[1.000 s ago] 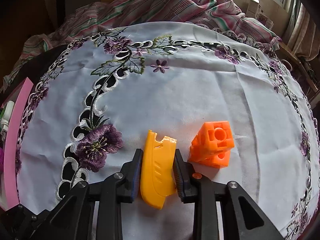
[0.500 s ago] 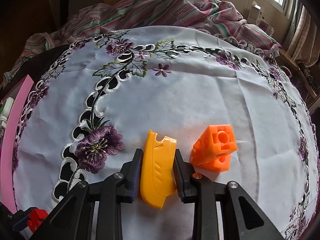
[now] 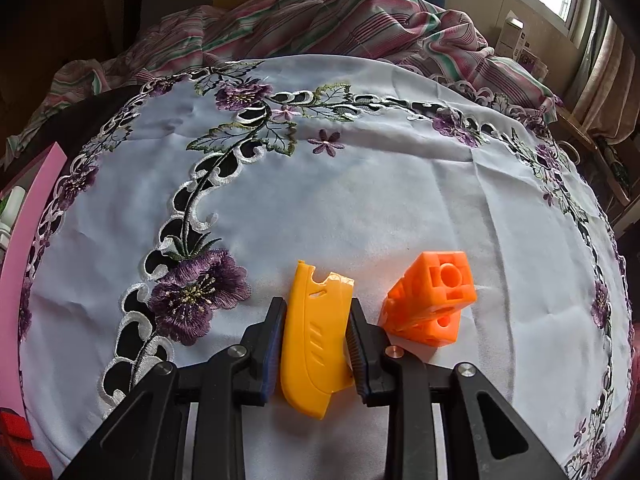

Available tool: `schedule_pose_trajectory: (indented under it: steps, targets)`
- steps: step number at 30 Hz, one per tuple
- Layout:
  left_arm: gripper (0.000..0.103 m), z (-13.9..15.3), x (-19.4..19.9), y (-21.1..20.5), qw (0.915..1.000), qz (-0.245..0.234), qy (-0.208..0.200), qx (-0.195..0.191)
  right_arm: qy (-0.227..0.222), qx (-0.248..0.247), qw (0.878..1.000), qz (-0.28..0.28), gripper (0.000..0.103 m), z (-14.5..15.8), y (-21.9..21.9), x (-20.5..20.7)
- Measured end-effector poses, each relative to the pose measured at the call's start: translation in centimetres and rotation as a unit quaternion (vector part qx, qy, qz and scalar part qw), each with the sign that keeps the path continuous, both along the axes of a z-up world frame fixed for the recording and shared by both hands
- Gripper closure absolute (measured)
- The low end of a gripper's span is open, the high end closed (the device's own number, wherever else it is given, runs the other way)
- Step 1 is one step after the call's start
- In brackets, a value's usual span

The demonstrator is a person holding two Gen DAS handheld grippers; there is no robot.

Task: Organize rigid objects
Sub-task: 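Drop the red K piece in the tray with left tool while right carries yellow piece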

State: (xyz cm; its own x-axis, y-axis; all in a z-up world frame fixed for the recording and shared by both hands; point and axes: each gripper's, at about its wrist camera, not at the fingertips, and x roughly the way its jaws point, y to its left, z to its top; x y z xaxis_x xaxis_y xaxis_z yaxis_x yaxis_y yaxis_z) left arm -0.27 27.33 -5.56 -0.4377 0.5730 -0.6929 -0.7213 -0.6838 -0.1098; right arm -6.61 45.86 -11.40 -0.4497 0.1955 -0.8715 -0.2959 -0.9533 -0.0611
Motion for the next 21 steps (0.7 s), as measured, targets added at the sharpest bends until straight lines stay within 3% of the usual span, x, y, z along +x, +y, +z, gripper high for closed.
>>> schedule_pose_trajectory:
  steps: [21]
  targets:
    - [0.07,2.3,-1.1,-5.0,0.998,0.052,-0.015,0.033,0.001,0.01,1.0,0.005,0.074,0.0,-0.2,0.0]
